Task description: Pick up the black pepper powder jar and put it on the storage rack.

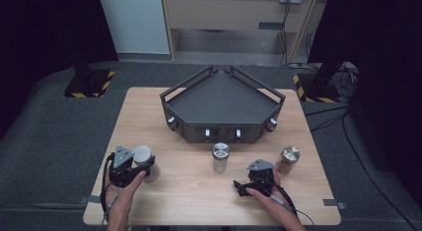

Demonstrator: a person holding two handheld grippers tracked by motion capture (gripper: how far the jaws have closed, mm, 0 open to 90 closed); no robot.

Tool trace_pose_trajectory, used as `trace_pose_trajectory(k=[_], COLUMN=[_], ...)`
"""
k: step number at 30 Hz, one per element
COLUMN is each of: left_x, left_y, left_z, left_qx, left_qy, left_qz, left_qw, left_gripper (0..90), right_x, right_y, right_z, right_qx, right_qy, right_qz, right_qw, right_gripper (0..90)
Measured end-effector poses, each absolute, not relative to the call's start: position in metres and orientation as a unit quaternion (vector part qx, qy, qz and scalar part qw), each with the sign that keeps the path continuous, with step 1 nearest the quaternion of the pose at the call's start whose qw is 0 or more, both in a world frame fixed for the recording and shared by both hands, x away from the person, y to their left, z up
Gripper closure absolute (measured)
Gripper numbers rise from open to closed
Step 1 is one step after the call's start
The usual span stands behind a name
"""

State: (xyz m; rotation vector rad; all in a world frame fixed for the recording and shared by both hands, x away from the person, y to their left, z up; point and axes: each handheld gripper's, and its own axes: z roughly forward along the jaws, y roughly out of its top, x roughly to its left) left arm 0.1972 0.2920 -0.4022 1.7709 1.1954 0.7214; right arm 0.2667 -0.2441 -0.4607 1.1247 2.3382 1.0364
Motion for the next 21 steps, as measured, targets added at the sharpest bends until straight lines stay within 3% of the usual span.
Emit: trace_pose_trajectory(k=[21], left_x=[0.195], left_y=[0.291], left_z=[-0.368], left_qx=[0.737], left_qy=[0.429], left_qz=[0.285], left_qw=[0.438], left_gripper=[32.8], right_x=[0.267], right_y=[-0.244], right_z=[-0.461], right_qx=[0.397], right_qy=[0.824], right_qz=[0.365], right_qw=[0.173], right_gripper=[0.6])
